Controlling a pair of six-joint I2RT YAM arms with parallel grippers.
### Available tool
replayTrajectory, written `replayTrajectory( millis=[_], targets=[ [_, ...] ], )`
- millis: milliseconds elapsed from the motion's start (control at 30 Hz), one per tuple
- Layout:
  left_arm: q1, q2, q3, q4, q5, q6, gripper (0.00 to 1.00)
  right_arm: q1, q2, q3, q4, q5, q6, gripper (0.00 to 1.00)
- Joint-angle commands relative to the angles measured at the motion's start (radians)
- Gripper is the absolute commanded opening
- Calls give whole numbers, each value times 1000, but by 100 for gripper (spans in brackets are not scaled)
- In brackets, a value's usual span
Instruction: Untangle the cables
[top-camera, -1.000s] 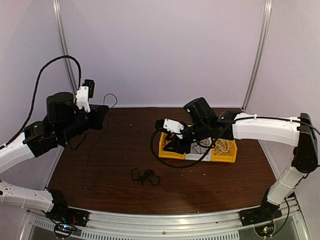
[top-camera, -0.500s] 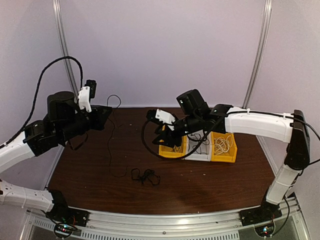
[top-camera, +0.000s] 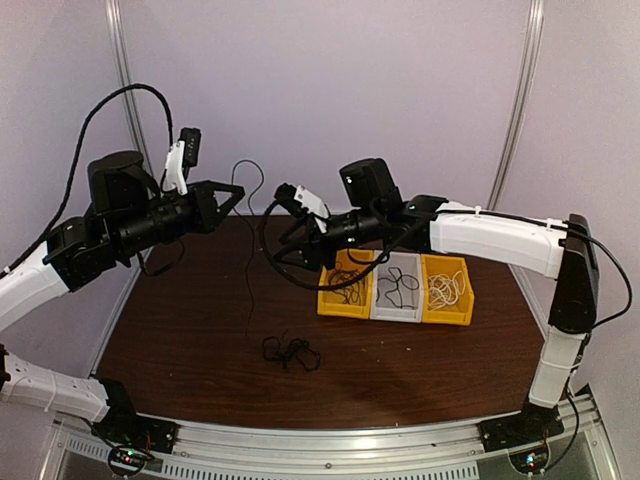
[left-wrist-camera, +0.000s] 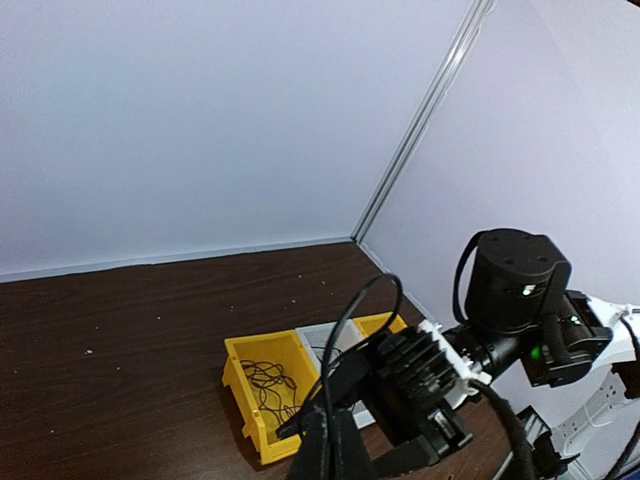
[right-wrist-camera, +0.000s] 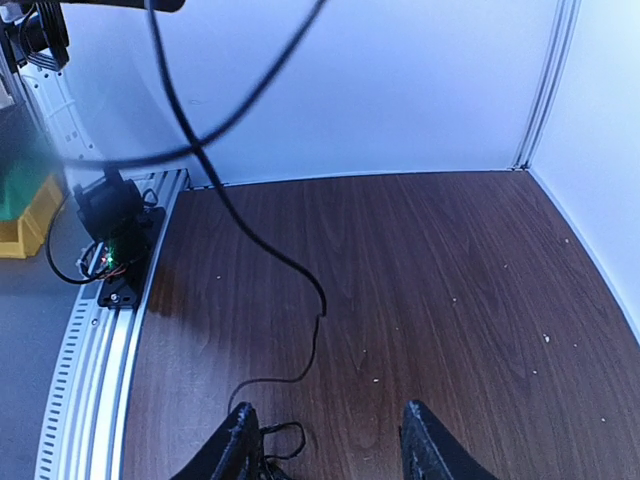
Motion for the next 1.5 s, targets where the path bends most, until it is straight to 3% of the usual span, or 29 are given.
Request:
replayTrajectory(
  millis=[0,667,833,1167,1433,1467],
  targets=[
    [1,14,65,84,101,-31,0,3,41,68,53,-92,76,49],
    [1,-14,45,169,180,-110,0,36,138,130,129,-229,181,46],
    [1,-23,43,169,172,-119,0,36,140,152,135,-242,195,37],
    [1,-36,17,169,141,-126,0,35,116,161,123,-226,197,1],
    [1,-65,-4,133,64,-101,0,19,72,107,97,-170,146,0],
    [1,-76,-12,120,38,-93,6,13,54,86,94,-159,135,0]
  ],
)
